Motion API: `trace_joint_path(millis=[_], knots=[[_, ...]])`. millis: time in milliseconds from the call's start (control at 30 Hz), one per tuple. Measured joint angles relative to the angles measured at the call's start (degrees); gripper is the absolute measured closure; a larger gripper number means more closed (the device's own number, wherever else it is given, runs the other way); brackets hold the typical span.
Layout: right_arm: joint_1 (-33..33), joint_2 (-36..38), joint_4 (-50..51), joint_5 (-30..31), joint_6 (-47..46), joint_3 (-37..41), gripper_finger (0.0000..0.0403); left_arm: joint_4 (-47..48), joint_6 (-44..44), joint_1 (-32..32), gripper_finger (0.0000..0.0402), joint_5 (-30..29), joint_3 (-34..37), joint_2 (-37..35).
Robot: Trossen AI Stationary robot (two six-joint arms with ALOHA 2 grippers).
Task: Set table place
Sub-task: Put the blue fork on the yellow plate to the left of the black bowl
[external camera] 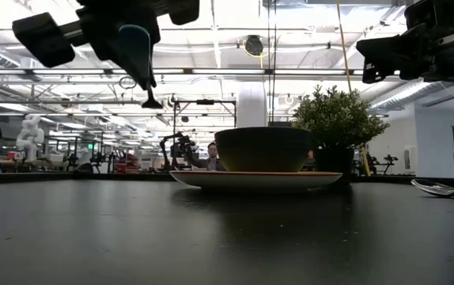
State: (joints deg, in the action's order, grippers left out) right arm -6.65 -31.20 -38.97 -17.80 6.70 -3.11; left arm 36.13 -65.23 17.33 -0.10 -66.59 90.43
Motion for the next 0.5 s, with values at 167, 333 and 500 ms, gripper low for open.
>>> trace_joint_path(millis=[167,333,500], knots=[[0.02,0.02,-0.22,0.00,0.00,0.00,0.0403,0.45,0.19,-1.48,0.0397,1.58,0.00,-0.15],[0.02,0.00,-0.23,0.00,0.00,0.00,0.0403,0.32,-2.40,-3.96,0.0397,5.84,0.00,-0.15],[0.00,0.00,-0.23,0.00,0.00,0.01,0.0403,0.13,-3.88,-6.73,0.0394,9.39,0.00,-0.15]])
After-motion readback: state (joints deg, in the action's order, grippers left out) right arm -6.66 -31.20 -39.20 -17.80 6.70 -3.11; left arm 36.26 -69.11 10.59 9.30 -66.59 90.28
